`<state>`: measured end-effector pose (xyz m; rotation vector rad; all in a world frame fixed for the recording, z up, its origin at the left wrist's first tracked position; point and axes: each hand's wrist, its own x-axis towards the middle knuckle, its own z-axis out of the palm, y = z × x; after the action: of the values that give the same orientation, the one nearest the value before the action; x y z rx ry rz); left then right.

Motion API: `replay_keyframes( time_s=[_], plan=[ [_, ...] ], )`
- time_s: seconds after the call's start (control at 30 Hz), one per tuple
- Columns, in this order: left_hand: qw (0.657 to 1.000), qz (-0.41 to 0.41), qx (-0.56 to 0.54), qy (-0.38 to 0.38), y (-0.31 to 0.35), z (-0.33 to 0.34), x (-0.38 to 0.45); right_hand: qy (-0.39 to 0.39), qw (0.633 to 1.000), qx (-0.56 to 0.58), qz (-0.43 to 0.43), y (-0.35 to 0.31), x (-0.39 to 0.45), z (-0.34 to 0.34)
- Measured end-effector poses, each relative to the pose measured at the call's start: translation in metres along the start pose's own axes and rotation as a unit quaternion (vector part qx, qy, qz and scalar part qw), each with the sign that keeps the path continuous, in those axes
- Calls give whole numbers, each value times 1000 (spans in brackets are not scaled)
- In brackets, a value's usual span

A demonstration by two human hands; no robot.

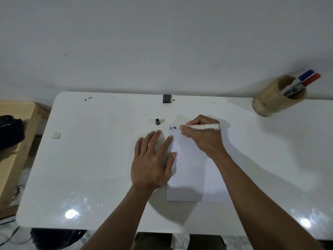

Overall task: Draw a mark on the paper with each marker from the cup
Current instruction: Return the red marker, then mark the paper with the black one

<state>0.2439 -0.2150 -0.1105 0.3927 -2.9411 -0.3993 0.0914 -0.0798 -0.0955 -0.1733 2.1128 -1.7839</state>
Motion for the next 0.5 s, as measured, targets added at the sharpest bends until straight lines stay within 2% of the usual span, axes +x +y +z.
replay_keyframes(
  time_s=[0.5],
  plan=[
    [1000,-8,-2,1,0,1,0,-5,999,-51,-1,5,4,0]
  ],
)
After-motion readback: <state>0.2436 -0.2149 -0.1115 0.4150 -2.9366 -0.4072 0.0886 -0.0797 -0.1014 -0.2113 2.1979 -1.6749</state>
